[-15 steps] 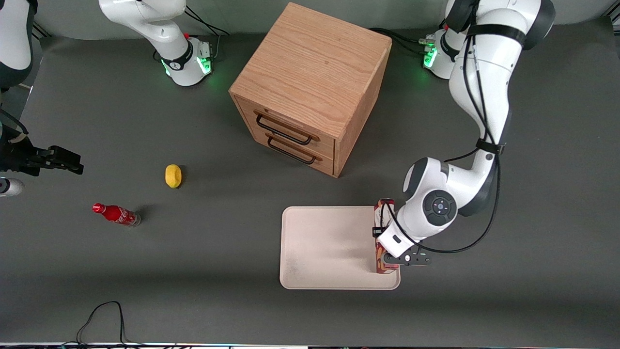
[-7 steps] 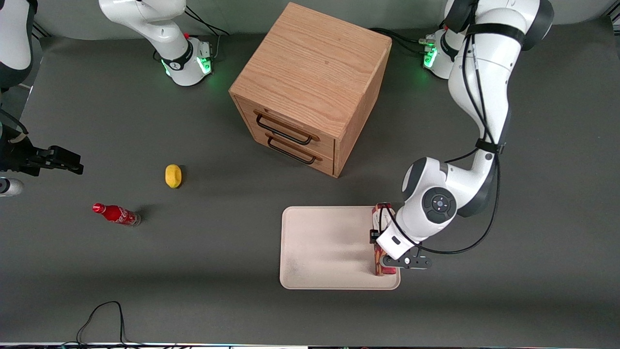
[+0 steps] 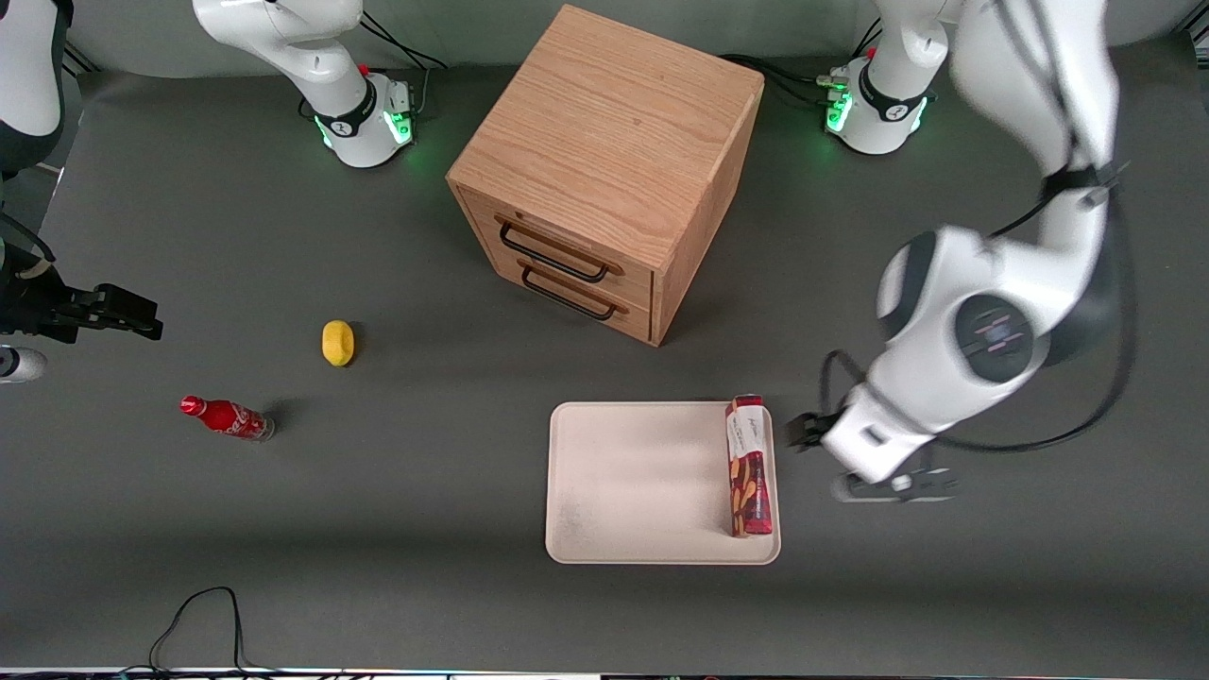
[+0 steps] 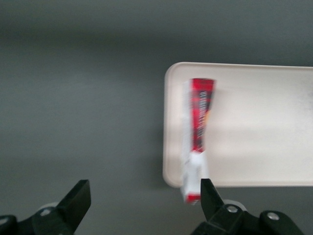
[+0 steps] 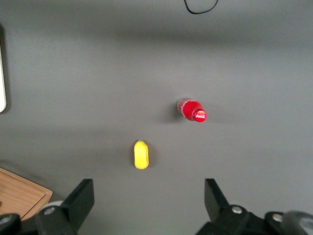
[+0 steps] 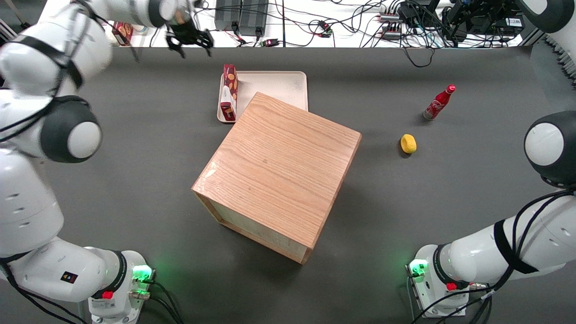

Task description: Place red cookie box on tray

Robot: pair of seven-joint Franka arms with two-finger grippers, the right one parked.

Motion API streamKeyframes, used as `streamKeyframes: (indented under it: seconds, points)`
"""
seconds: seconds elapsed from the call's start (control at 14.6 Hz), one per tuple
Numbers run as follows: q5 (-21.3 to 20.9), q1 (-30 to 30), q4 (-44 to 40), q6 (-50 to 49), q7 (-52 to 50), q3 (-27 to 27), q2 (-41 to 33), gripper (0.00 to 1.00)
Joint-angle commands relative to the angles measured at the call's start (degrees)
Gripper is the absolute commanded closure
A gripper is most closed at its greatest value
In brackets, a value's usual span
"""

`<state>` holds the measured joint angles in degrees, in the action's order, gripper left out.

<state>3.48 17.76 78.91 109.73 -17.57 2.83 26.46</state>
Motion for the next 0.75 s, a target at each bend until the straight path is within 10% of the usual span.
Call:
streamKeyframes:
  seconds: [0.0,0.68]
  points:
    - [0.2,-3.2,12.0,-2.3,1.2,1.2,-12.8,0.0]
    - [-3.2,-10.8,17.2,-16.4,12.6,1.1,-28.7,0.0]
